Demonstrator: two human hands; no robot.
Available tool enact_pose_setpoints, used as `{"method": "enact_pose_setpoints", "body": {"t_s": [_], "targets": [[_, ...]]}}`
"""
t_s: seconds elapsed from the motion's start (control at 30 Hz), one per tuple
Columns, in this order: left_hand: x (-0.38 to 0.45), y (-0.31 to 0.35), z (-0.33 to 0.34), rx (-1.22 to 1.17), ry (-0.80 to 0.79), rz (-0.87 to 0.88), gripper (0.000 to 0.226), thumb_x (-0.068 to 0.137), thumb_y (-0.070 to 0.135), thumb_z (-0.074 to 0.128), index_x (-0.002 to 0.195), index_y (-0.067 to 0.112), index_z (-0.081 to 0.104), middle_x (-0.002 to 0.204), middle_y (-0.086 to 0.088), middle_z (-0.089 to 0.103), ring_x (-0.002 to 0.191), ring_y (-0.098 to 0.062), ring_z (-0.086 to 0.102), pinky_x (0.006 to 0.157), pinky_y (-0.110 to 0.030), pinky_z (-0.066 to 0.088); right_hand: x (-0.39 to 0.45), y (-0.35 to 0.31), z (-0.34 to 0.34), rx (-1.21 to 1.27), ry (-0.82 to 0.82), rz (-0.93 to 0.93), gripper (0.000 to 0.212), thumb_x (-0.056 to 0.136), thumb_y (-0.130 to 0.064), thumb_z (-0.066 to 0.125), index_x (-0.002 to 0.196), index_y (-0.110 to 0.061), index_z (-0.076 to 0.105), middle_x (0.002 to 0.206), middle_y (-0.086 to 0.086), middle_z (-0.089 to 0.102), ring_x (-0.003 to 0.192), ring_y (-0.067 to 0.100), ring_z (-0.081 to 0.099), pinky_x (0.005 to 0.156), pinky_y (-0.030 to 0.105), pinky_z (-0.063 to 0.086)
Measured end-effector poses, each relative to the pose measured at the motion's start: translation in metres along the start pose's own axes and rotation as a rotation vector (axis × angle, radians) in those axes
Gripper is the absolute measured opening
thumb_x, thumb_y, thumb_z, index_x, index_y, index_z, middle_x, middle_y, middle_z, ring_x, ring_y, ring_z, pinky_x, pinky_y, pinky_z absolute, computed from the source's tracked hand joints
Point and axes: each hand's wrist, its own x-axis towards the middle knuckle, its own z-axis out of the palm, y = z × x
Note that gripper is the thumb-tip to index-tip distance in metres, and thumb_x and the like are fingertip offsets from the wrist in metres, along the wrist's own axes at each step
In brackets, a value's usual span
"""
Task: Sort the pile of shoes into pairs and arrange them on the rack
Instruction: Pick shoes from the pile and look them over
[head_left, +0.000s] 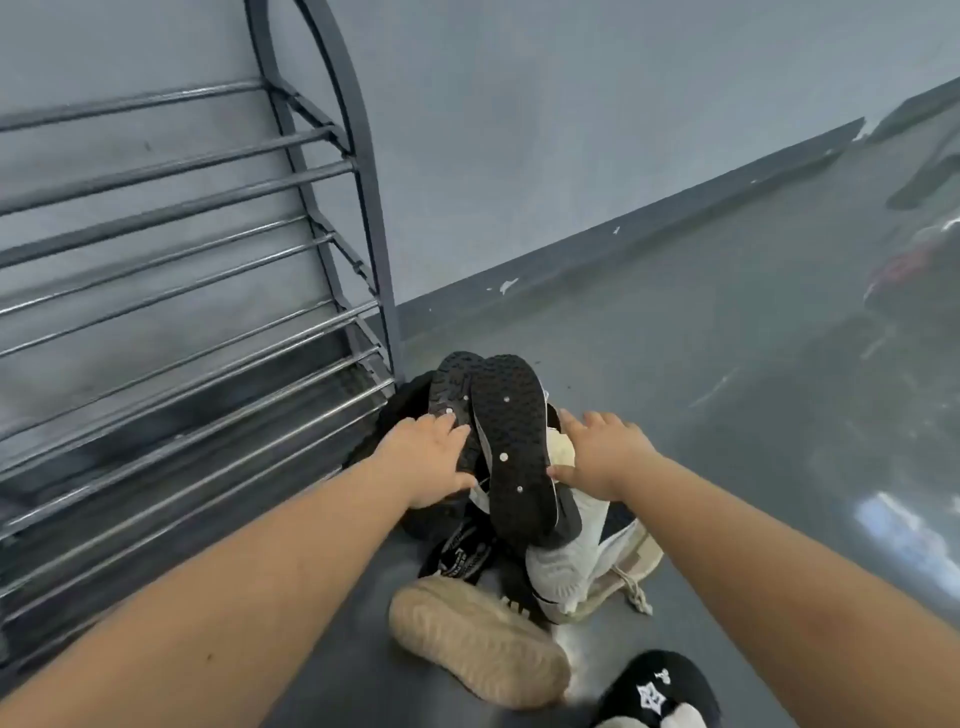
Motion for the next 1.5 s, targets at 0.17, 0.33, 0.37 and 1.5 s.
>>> {"method": "enact_pose_setpoints", "body": {"t_s": [0.17,0.33,0.37,1.5], "targets": [[0.036,0.021,0.022,-0.390,-0.139,-0.071,0.077,0.094,0.048,0.043,0.152,0.014,0.005,0.158,-0.007,0.017,0.143,-0.027,0.022,0.114,-0.036,0.023,0.029,-0.003,0.036,0.168,-0.043,-0.018,0.080,0.091,-0.064,0.034,0.153,-0.020,0.010,0.151,0.012,0.031,0.137,0.031,0.031,0.108,0.043,0.033],[0.044,0.039,0.048,-1.161,-0.194,-0.177,0.096,0.085,0.026,0.063,0.150,0.023,-0.008,0.155,-0.004,0.027,0.138,-0.019,0.034,0.115,-0.031,0.027,0.039,-0.005,0.042,0.487,-0.017,-0.081,0.065,0.088,-0.046,0.059,0.140,-0.016,0.035,0.117,0.011,0.063,0.105,0.027,0.059,0.087,0.034,0.046],[0.041,0.041,0.048,-1.229,-0.164,-0.193,0.092,0.088,0.017,0.061,0.150,0.021,-0.006,0.155,-0.004,0.026,0.139,-0.018,0.032,0.115,-0.027,0.025,0.039,-0.004,0.040,0.541,-0.007,-0.081,0.061,0.086,-0.042,0.063,0.136,-0.016,0.041,0.114,0.009,0.065,0.103,0.025,0.060,0.085,0.031,0.045],[-0.304,-0.043,0.028,-0.983,0.495,-0.348,0.074,0.069,0.031,0.079,0.135,0.028,0.044,0.124,0.011,0.058,0.115,-0.010,0.054,0.087,-0.020,0.040,-0.167,-0.261,-0.019,1.713,-0.226,-0.298,0.061,0.077,-0.046,0.070,0.128,-0.021,0.047,0.117,0.001,0.066,0.103,0.024,0.065,0.075,0.041,0.057]]}}
